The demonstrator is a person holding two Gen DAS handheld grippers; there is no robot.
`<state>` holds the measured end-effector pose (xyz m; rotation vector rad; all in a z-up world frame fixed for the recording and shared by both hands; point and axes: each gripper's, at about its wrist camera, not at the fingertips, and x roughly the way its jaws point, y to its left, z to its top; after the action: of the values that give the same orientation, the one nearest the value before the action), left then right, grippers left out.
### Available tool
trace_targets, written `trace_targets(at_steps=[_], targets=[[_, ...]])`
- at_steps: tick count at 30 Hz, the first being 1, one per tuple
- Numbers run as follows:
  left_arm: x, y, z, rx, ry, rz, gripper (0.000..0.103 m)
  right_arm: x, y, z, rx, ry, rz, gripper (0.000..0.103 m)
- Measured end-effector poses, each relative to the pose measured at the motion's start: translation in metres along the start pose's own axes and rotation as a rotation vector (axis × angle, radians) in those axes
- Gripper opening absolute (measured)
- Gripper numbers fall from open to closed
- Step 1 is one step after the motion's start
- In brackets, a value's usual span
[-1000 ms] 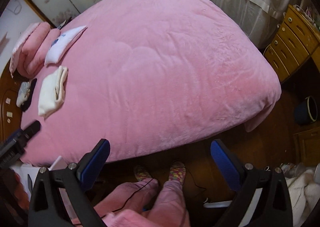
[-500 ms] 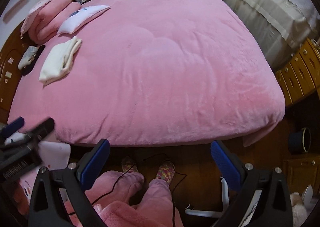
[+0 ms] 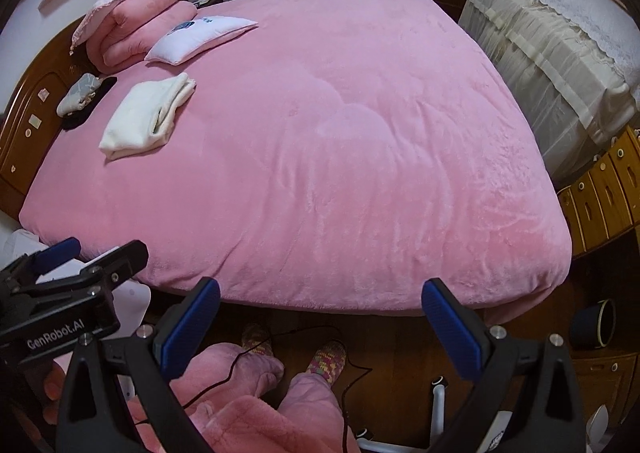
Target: Fold large clothes
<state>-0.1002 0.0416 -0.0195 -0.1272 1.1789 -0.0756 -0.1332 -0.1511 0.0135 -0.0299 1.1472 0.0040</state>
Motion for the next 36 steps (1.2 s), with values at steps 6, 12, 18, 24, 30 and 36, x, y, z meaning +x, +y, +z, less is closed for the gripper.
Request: trace_targets(at_steps=[6, 12, 18, 24, 30, 36], targets=[[0.003, -0.009, 0.005, 0.042, 0.003, 0.028, 0.102, 0.002, -0.001, 0.003, 0.002, 0.007, -0.01, 0.102], [-0.006, -0.02, 0.005, 0.074, -0.042, 0.033, 0.102, -0.005, -0.006, 0.004, 0.023, -0.038, -0.037, 0.103], [-0.008, -0.022, 0.002, 0.074, -0.047, 0.03, 0.102, -0.003, -0.012, 0.007, 0.039, -0.037, -0.036, 0.103], [-0.007, -0.024, 0.001, 0.065, -0.039, 0.034, 0.102, -0.001, -0.012, 0.007, 0.042, -0.034, -0.028, 0.103], [-0.007, -0.026, -0.001, 0.047, -0.036, 0.043, 0.102, 0.0, -0.007, 0.007, 0.039, -0.026, -0.024, 0.103], [-0.009, -0.028, -0.003, 0.046, -0.047, 0.055, 0.102, 0.001, -0.003, 0.006, 0.035, -0.032, -0.024, 0.103]])
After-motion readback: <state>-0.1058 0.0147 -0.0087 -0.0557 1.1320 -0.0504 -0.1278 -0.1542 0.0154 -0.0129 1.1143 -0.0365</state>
